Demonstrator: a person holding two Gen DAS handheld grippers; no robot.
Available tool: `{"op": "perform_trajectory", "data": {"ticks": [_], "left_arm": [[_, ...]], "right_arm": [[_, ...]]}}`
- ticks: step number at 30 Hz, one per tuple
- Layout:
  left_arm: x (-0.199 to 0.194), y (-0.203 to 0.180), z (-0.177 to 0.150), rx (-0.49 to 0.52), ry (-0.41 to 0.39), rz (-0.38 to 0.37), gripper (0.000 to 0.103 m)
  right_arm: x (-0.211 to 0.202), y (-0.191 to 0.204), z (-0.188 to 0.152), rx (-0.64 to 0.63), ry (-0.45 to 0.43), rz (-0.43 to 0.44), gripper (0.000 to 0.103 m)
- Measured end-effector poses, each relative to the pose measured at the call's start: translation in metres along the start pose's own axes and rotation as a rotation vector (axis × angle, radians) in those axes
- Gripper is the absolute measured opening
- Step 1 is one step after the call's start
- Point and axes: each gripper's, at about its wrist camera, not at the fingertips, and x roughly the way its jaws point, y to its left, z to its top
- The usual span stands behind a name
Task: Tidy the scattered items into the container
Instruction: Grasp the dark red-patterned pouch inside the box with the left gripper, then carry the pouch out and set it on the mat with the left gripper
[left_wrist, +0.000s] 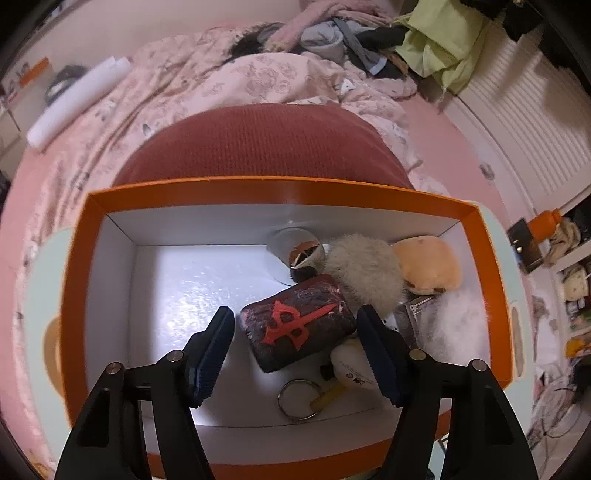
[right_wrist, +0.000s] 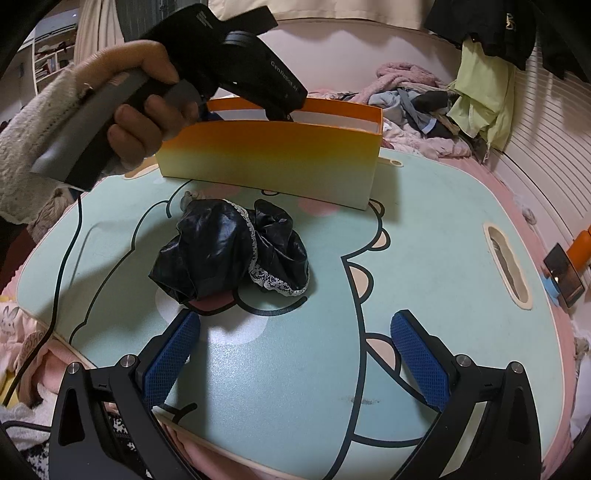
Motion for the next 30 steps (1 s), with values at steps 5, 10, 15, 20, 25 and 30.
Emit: {"op": "perform_trajectory", "data": {"ticks": [5, 10, 15, 20, 25, 30], "left_arm": [[-0.001, 0.005, -0.003, -0.002, -0.003, -0.004, 0.067], [0.0, 0.005, -0.004, 0.044, -0.032, 0.08, 0.067], [0.011, 0.006, -0.004, 0.087, -0.003, 0.166, 0.065], [0.003, 0.015, -0.006, 0.079, -0.014, 0.143, 0.065], [-0.042, 0.025, -0.01, 0.033, -0.117, -0.005, 0.065], [-0.105, 0.028, -0.037, 0.067, -0.269, -0.11, 0.065]], "right_arm": [[0.0, 0.0, 0.0, 0.001, -0.001, 0.0, 0.103], [0.0, 0.0, -0.001, 0.001, -0.001, 0.0, 0.103], [0.0, 0.0, -0.001, 0.002, -0.001, 0.0, 0.103], [0.001, 0.002, 0.0, 0.001, -0.002, 0.0, 0.103], [0.0, 0.001, -0.001, 0.001, -0.003, -0.001, 0.103], [0.0, 0.002, -0.001, 0.001, -0.003, -0.002, 0.103]]}}
